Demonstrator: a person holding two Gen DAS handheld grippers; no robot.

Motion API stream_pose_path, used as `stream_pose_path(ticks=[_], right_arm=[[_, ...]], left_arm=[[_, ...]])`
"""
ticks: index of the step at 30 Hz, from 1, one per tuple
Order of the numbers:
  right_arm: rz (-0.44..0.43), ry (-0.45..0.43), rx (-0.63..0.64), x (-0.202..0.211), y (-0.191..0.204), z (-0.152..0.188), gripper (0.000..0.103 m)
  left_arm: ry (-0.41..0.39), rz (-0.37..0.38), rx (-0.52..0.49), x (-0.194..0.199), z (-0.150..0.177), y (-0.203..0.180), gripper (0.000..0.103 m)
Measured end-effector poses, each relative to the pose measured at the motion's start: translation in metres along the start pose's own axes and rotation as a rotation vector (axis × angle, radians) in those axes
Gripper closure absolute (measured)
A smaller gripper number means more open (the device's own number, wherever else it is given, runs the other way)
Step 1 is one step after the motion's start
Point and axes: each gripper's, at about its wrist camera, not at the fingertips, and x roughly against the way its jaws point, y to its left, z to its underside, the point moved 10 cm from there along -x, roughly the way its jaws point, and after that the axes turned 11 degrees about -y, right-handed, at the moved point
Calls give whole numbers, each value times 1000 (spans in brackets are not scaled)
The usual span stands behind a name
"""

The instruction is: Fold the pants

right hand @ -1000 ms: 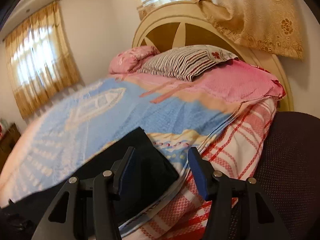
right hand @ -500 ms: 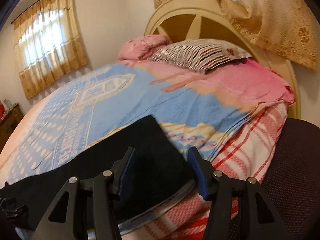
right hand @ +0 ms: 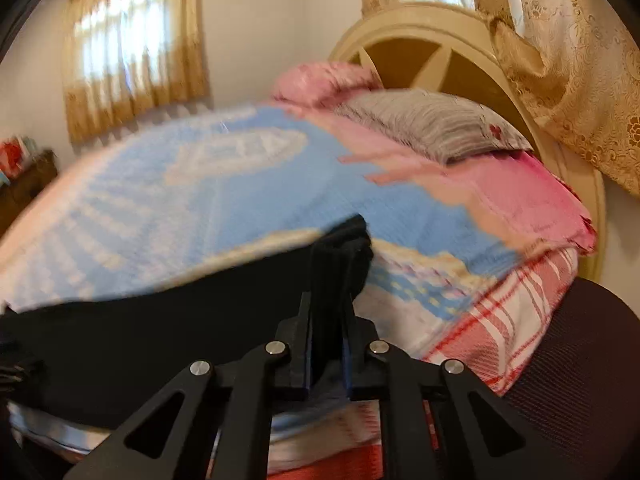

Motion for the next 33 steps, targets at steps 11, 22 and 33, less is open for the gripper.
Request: stream_pose_path(ticks=[11, 22, 33], right_arm=[[-527, 25, 130, 39, 220, 20, 92], [-697, 173, 295, 45, 340, 125, 93], [-748, 116, 367, 56, 371, 126, 91]], left_arm=[[-84, -45, 103, 20, -14, 55, 0], [-81, -135, 202, 27, 6, 118, 0], [-84, -156, 235, 27, 10, 141, 0]])
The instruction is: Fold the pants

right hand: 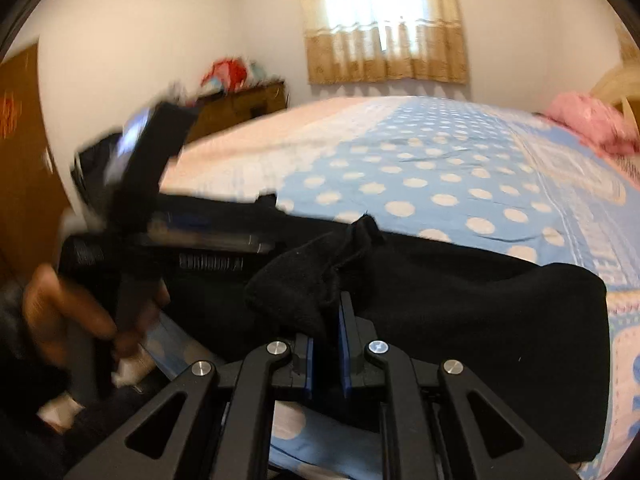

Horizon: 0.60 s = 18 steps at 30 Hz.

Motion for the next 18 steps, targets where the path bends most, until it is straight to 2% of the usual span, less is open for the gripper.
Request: stream_pose_path(ticks=[2, 4, 6, 7, 9, 10, 12, 13, 14, 15, 16, 18], right_arm=[[8, 69, 11, -10, 4, 17, 88], [-20, 58, 2, -5, 8, 17, 78], [-121, 60, -59, 2, 17, 11, 41], [-161, 55, -89, 6, 19, 8, 39], [-245, 32, -162, 21, 19, -2, 39], [-267, -9, -202, 29, 12, -12, 39], [-235, -89, -284, 40, -13, -29, 40], [-207, -92, -305, 39, -25, -31, 41], [-175, -83, -318, 34, -37, -31, 53], [-147, -63, -321, 27, -46, -29, 70], [-127, -35, -323, 14, -51, -24, 76], [-153, -4, -333, -2, -45, -18, 80]], left_arm=[[-4, -9, -7, -1, -2, 2, 0], [-8, -21, -14, -1, -2, 6, 0], [-12, -29, -15, 0, -3, 10, 0], [-15, -33, -14, 1, -4, 11, 0], [-24, -30, -10, 3, -8, 13, 0], [-32, -27, -10, 5, -11, 12, 0], [-48, -17, -21, 8, -17, 8, 0], [-58, -14, -34, 9, -19, 5, 0], [-68, -15, -50, 11, -21, 2, 0], [-75, -18, -61, 12, -22, 1, 0], [-84, -26, -75, 13, -23, -1, 0], [-88, -33, -79, 13, -24, -4, 0]])
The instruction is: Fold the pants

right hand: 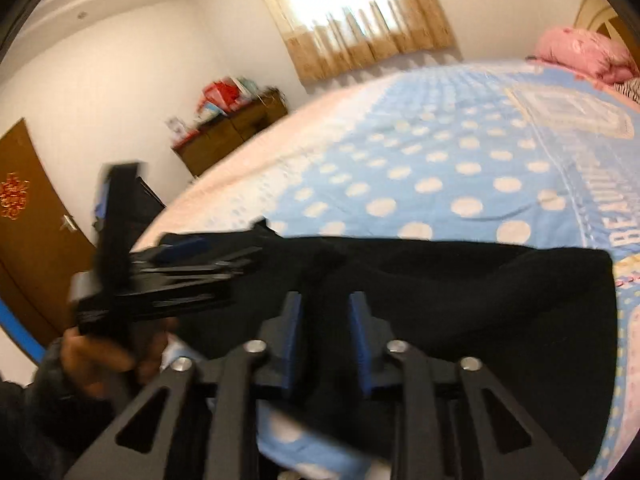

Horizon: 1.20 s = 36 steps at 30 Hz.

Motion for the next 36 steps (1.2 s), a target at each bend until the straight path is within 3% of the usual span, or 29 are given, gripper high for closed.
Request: stream_pose_path(ticks=[5, 8, 10, 12, 15, 19, 22, 24, 27, 34, 36], right_arm=[[-104, 65, -39, -51, 27, 23, 80], [-149, 58, -104, -45, 24, 15, 80], [-163, 8, -177, -21, 13, -1, 80], [-97, -63, -174, 8, -6, -19, 81], [120, -154, -116, 58, -53, -40, 81], [353, -114, -35, 87, -103, -36, 81], [380, -67, -42, 76, -121, -22, 81], [414, -12, -52, 66, -132, -7, 81], [439, -57, -60, 65, -135, -9, 81], [462, -60, -91, 63, -137, -15, 81], [453, -99, -83, 69, -124, -22, 81]], left_arm=[[6, -3, 8, 2, -1, -1, 0], [-4, -14, 3, 6, -5, 2, 0], [-12, -17, 5, 8, -9, 3, 0], [-19, -11, 6, 9, -12, 2, 0], [-23, 30, 12, 9, -13, -12, 0], [-11, 121, -30, 6, -8, -53, 0], [15, 159, -78, -2, 4, -82, 0], [45, 134, -102, -9, 14, -89, 0], [114, 125, -73, -21, 30, -88, 0], [126, 128, -44, -20, 33, -86, 0], [125, 127, -45, -20, 34, -86, 0]])
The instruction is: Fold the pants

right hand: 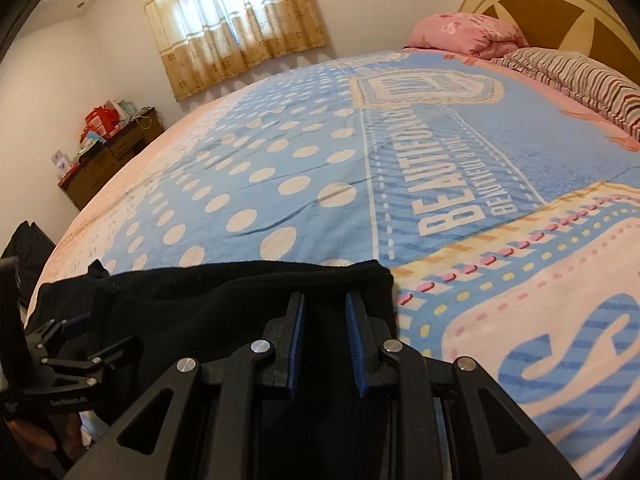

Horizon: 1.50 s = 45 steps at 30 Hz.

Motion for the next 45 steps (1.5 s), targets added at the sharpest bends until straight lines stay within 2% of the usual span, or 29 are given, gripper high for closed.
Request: stream_pose_path(ticks=[3, 6, 8, 12, 15, 17, 19, 23, 27, 30, 31, 33, 40, 43, 45], right_arm=[[-80, -39, 52, 13, 27, -1, 80], [-134, 31, 69, 4, 52, 21, 80], [-125, 66, 66, -5, 54, 35, 80], [-115, 46, 33, -8, 52, 36, 80], [-125, 45, 4, -8, 50, 36, 80], [-129, 45, -10, -8, 50, 36, 80], [-128, 44, -16, -8, 50, 36, 80], [-123, 44, -12, -8, 51, 37, 79], [-133, 52, -24, -8, 52, 36, 75], [-135, 56, -22, -8, 53, 36, 72], [-135, 57, -20, -8, 53, 37, 72], [-136, 60, -23, -8, 54, 37, 71], [-144, 62, -46, -9, 52, 37, 71], [-146, 61, -56, -8, 51, 37, 71], [-148, 60, -63, -8, 51, 36, 71]], left_arm=[[7, 3, 12, 0, 1, 2, 0], [7, 4, 12, 1, 2, 3, 0], [6, 4, 15, 2, 2, 3, 0], [7, 15, 21, 6, 2, 5, 0], [-41, -3, 47, 17, -5, 24, 0], [-72, -31, 85, 25, -10, 48, 0], [-106, -96, 146, 36, -12, 88, 0], [-177, -304, 248, 66, -9, 176, 0], [-222, -505, 428, 102, 15, 266, 0], [-208, -569, 575, 110, 42, 305, 1], [-195, -577, 610, 109, 50, 311, 2], [-161, -574, 669, 101, 64, 320, 18], [-151, -626, 571, 93, 62, 306, 21], [-152, -627, 582, 94, 61, 309, 28], [-156, -617, 581, 95, 60, 310, 41]])
